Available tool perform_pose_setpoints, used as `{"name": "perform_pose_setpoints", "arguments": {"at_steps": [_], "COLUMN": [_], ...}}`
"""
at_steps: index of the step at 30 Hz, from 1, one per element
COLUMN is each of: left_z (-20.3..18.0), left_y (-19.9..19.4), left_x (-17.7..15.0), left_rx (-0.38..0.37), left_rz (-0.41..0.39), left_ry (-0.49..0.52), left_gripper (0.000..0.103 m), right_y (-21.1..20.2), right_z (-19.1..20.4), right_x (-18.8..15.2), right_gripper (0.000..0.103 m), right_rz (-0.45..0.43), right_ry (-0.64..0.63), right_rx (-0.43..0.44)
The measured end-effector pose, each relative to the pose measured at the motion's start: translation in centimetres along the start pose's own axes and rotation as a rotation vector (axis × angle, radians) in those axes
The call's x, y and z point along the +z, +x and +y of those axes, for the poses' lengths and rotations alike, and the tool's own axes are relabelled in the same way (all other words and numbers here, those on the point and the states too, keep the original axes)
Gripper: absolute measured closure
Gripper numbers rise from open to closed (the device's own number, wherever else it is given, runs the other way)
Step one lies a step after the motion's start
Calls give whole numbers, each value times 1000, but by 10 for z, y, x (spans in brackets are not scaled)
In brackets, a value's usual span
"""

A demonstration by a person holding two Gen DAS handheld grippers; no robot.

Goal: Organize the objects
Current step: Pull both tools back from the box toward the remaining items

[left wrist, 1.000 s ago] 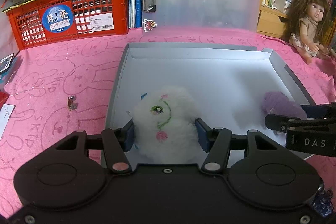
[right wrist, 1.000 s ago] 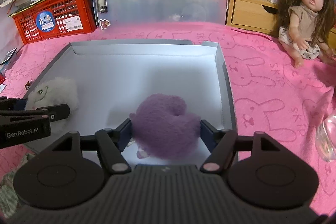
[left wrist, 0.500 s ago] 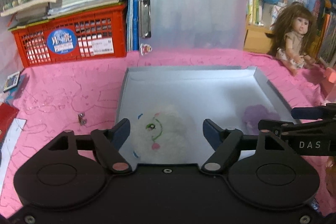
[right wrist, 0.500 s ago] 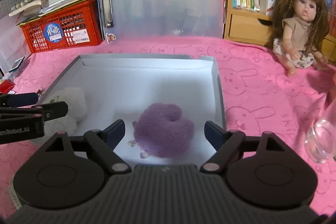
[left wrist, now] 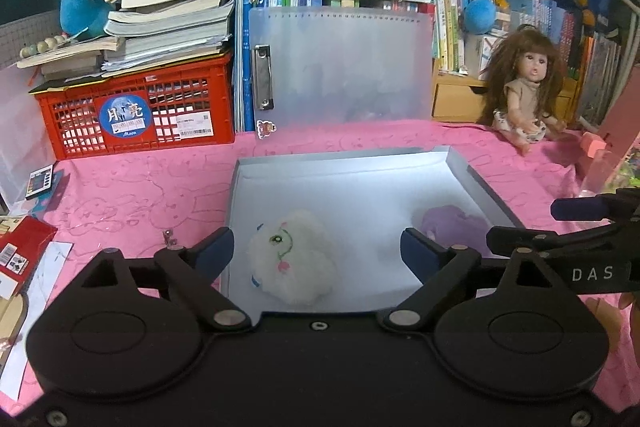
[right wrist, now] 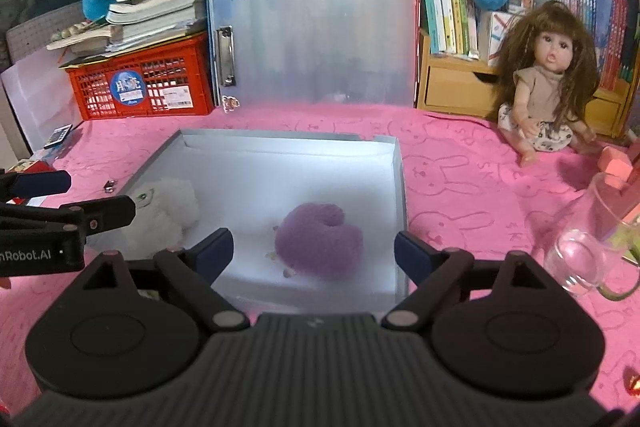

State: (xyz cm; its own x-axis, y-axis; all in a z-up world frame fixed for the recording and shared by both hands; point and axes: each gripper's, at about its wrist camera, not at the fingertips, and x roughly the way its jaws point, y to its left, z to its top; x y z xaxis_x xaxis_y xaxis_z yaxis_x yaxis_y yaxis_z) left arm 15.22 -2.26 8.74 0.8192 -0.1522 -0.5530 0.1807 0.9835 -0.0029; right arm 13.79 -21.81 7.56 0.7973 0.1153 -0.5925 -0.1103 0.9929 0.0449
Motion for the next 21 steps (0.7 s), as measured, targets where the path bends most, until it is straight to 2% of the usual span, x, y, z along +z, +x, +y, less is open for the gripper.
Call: {"name": "perform_pose_setpoints", "arguments": {"at_steps": [12, 21], "left_z": [-2, -3], "left_y": [-37, -51], "left_x": [-26, -47], "left_rx": [-28, -38], "left_rz": [-15, -1], "left_ry": [0, 16], "left_gripper": [8, 7], "right_y": [-33, -42], "right_z": [12, 13], "right_x": [-28, -49], "right_gripper": [8, 7], "right_rz": [-22, 2], "right_ry": [-25, -15], "right_rx": [12, 4]}}
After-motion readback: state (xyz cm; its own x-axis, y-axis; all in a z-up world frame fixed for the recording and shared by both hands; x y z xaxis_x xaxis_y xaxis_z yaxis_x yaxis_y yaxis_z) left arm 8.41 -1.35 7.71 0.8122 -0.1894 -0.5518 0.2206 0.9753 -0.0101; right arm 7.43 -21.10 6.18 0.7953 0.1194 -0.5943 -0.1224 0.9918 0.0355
